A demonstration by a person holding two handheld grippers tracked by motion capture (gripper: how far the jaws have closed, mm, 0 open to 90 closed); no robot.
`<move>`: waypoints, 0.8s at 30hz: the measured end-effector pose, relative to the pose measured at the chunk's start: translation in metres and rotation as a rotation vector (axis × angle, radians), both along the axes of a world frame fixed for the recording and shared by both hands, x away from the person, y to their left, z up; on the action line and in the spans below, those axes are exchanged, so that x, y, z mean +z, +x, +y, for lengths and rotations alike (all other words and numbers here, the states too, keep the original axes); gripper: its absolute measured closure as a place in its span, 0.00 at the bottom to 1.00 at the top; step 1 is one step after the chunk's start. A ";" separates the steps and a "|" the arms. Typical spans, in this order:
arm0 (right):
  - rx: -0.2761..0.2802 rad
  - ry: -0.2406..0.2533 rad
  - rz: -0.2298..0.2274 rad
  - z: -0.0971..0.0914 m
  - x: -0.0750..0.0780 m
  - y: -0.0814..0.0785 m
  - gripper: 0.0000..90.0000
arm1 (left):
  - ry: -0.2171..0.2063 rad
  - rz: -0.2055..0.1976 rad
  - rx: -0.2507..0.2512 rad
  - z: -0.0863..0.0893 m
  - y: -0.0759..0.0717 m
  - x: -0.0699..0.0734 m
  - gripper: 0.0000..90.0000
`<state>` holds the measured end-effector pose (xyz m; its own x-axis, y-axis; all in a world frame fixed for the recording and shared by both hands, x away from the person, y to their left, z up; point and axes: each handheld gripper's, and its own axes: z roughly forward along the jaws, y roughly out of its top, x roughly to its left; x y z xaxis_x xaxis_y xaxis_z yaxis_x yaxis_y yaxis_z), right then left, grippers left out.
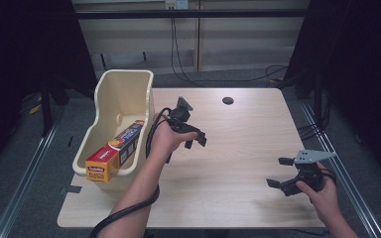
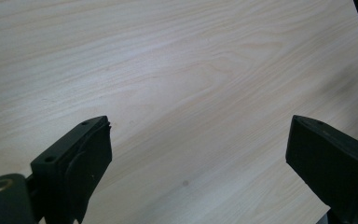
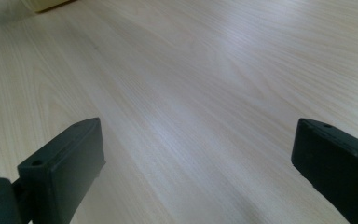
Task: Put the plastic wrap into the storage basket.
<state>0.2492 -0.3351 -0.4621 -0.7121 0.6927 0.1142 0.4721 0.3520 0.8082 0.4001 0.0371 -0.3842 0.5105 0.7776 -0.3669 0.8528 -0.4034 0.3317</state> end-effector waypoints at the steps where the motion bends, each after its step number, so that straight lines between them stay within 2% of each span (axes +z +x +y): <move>1: -0.001 0.000 0.000 0.000 0.000 0.000 0.02 | -0.001 -0.004 -0.001 -0.001 0.000 -0.001 0.08; 8: 0.000 -0.002 0.000 0.000 0.000 0.000 0.02 | -0.016 0.008 -0.008 -0.002 -0.003 -0.011 0.08; 13: 0.002 -0.006 -0.001 0.000 -0.001 0.000 0.02 | -0.011 0.007 -0.016 -0.002 -0.004 -0.018 0.08; 17: 0.001 -0.010 0.000 0.000 -0.001 0.000 0.02 | -0.039 0.013 -0.015 -0.003 -0.007 -0.024 0.08; 19: 0.000 -0.012 0.000 0.000 -0.002 0.000 0.02 | -0.030 0.017 -0.028 -0.003 -0.008 -0.027 0.08; 24: -0.003 -0.012 0.001 0.000 -0.002 0.000 0.02 | -0.028 0.018 -0.023 -0.003 -0.010 -0.033 0.08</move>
